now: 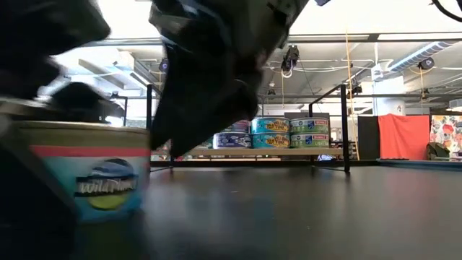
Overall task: Stack canned seafood by type on shelf
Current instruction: Put the blue-pink tuna can on the shelf
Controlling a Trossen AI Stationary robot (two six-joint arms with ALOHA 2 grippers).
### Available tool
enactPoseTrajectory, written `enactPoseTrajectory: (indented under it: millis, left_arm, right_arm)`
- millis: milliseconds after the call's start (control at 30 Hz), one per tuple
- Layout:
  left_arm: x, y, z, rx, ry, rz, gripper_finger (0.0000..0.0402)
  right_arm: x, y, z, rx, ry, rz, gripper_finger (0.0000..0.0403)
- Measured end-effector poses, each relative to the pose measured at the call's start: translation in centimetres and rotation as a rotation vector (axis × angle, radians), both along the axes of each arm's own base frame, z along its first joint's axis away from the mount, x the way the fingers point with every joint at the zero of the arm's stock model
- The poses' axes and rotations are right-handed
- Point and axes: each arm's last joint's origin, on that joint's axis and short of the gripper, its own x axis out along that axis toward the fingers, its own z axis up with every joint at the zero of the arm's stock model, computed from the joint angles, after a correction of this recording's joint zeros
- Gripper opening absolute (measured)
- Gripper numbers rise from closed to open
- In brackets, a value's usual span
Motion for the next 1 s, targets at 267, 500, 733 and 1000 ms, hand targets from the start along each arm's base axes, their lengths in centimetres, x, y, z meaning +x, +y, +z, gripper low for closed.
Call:
enactPoseTrajectory:
  millis: [267, 500, 733, 1000]
  left_arm:
    - [1.8, 1.1, 0.5, 0.112, 0.000, -0.214, 0.0398]
    - [1.6, 1.3, 0.3, 0.075, 0.029, -0.155, 0.0398]
    - [1.5, 1.5, 0.1, 0.047, 0.050, -0.130, 0.0398]
    - [1.5, 1.8, 0.0, 0.017, 0.093, -0.131, 0.0400]
  right_arm:
    - [0.1, 0.3, -1.0, 0.054, 0.051, -0.013, 0.0222]
    - [0.2, 0.3, -0.4, 0.042, 0.077, -0.030, 0.0237]
    - [0.3, 0.1, -0.4, 0.041, 0.079, -0.034, 0.0247]
    - [0.2, 0.1, -0.4, 0.043, 0.081, -0.036, 0.0245]
